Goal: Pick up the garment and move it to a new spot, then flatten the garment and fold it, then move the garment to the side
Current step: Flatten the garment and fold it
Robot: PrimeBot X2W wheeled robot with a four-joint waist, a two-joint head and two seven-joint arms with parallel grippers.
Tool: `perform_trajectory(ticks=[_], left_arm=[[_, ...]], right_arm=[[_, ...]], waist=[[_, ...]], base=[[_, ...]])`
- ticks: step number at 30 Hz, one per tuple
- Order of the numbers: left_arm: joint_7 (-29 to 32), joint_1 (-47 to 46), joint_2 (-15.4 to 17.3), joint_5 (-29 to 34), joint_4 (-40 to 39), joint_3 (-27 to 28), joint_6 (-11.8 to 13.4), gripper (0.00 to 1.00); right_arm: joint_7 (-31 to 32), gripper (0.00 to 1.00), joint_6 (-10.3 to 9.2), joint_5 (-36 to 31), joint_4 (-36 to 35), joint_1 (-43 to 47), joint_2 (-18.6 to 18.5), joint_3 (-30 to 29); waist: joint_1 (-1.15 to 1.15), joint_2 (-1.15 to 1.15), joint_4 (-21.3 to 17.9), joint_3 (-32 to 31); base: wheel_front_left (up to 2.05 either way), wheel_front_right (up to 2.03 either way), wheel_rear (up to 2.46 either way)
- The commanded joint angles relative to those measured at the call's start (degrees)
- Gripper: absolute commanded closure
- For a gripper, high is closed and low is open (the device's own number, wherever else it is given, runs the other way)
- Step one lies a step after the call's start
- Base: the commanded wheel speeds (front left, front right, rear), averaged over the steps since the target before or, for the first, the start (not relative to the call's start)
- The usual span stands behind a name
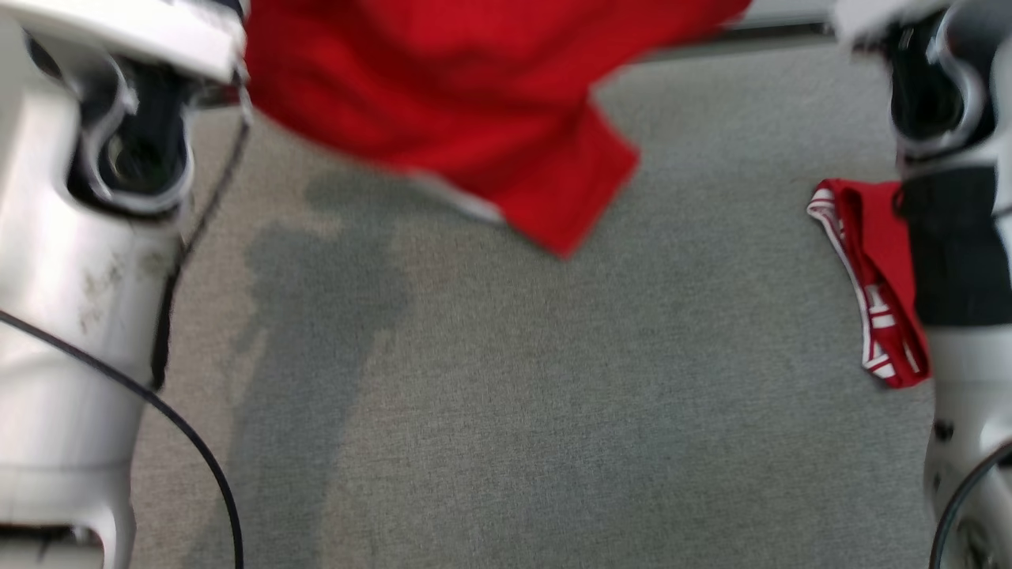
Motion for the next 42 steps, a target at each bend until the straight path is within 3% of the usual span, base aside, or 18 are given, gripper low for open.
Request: perform_trajectory(ticks=[1,4,7,13,23,26,32,37,42], left_arm=[[-3.2,-4.5,-0.6,0.6,2.7,1.6,-1.1,1.00],[-8.8,-9.6,-1.7,1.5,7.3,3.3,-3.2,1.00],[-11.9,-12.7,-2.1,1.8,10.4,3.7,-4.9,1.00],[-12.3,-10.0,-2.9,0.0,15.2,2.4,-6.2,1.00],[-13.7,3.0,-3.5,-1.3,21.2,-7.4,-6.6,1.00],[-14.7,6.5,-3.7,-2.3,21.8,-9.6,-6.6,1.00],[-15.5,14.6,-3.6,-4.0,21.0,-15.0,-6.5,1.00],[-15.6,21.6,-1.8,-7.1,19.6,-18.1,-6.5,1.00],[-16.1,30.8,1.5,-6.8,15.4,-21.4,-6.5,1.00]], right_arm=[[-5.6,1.00,0.09,0.0,3.2,-4.9,-0.2,0.1],[-15.2,1.00,0.05,-0.8,8.6,-11.7,-0.3,0.8],[-19.3,1.00,0.05,-2.3,12.8,-16.1,-0.3,2.4],[-19.0,1.00,0.05,-4.0,21.2,-16.6,-0.3,4.5],[-13.1,1.00,0.06,4.8,29.6,-8.6,-0.3,13.8],[-9.3,1.00,0.07,10.8,26.7,-4.7,-0.1,17.3],[-3.7,1.00,0.08,18.4,19.1,5.5,-4.2,23.3],[-0.2,1.00,0.06,22.5,9.9,16.7,-10.4,27.2],[1.4,1.00,0.07,25.9,1.1,29.8,-15.8,26.0]], waist=[[0.00,0.00,-0.1,4.6],[0.00,0.00,0.0,5.8],[0.00,0.00,0.1,6.5],[0.00,0.00,0.2,7.6],[0.00,0.00,-0.6,8.9],[0.00,0.00,-0.6,7.7],[0.00,0.00,-0.3,1.5],[0.00,0.00,-0.4,-3.9],[0.00,0.00,-0.9,-8.8]], base=[[0.00,0.00,0.00],[0.00,0.00,0.00],[0.00,0.00,0.00],[0.00,0.00,0.00],[0.00,0.00,0.00],[0.00,0.00,0.00],[0.00,0.00,0.00],[0.00,0.00,0.00],[0.00,0.00,0.00]])
